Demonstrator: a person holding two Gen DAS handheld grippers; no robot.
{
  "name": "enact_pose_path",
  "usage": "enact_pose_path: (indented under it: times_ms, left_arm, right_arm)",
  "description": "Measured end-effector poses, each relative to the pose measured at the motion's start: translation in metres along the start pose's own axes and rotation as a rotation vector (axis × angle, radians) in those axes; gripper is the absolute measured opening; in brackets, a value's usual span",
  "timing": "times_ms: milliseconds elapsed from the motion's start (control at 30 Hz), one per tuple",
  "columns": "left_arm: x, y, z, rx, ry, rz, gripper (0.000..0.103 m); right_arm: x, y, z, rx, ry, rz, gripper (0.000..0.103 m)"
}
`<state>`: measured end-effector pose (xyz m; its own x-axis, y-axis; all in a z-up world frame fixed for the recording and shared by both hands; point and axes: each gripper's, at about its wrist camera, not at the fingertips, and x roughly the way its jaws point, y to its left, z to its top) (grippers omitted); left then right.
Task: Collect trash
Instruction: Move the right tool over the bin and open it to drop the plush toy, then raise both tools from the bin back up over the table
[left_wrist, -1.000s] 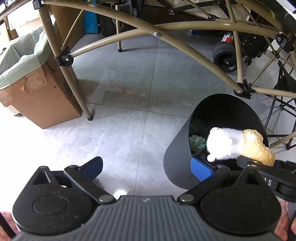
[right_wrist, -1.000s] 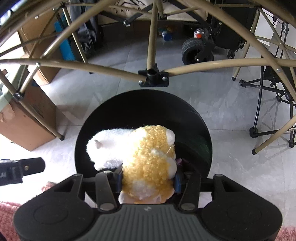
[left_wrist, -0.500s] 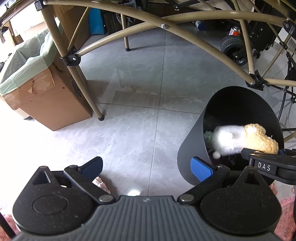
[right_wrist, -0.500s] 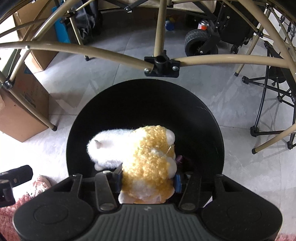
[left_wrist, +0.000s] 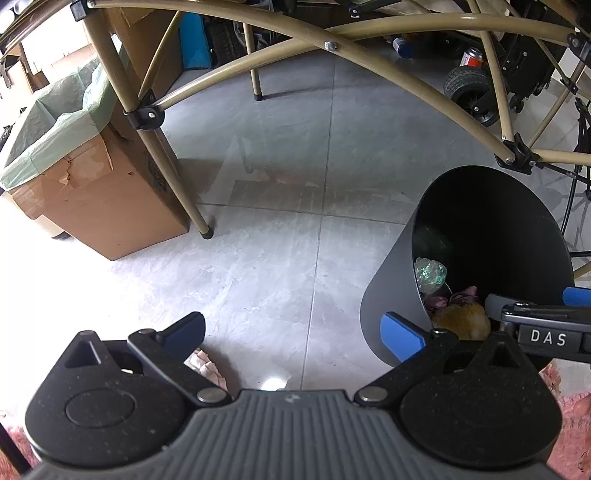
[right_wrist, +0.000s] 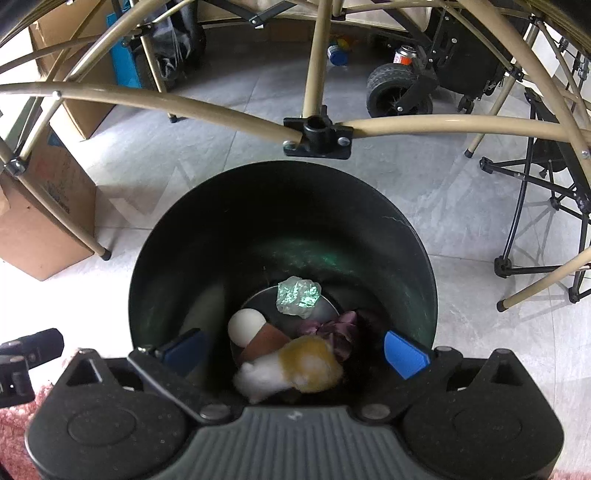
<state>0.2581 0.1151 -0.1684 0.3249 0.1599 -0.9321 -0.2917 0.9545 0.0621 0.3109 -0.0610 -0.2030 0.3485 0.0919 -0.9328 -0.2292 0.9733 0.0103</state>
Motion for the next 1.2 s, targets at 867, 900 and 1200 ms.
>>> enact_pose_path:
  times_ms: [867, 900, 1200]
  left_arm:
    - [-0.015, -0.004, -0.012, 0.021, -0.072, 0.027, 0.103]
    - [-0.019, -0.005, -0.013, 0.023, -0.084, 0.033, 0.103]
    - [-0.055, -0.013, -0.022, 0.038, -0.199, 0.031, 0.103]
  right_arm:
    - [-0.035, -0.007, -0.013, -0.013, -0.072, 0.032, 0.103]
    - [-0.039, -0.009, -0.014, -0.006, -0.08, 0.037, 0.103]
    - [-0.085, -0.028, -0.028, 0.043, -0.182, 0.063, 0.103]
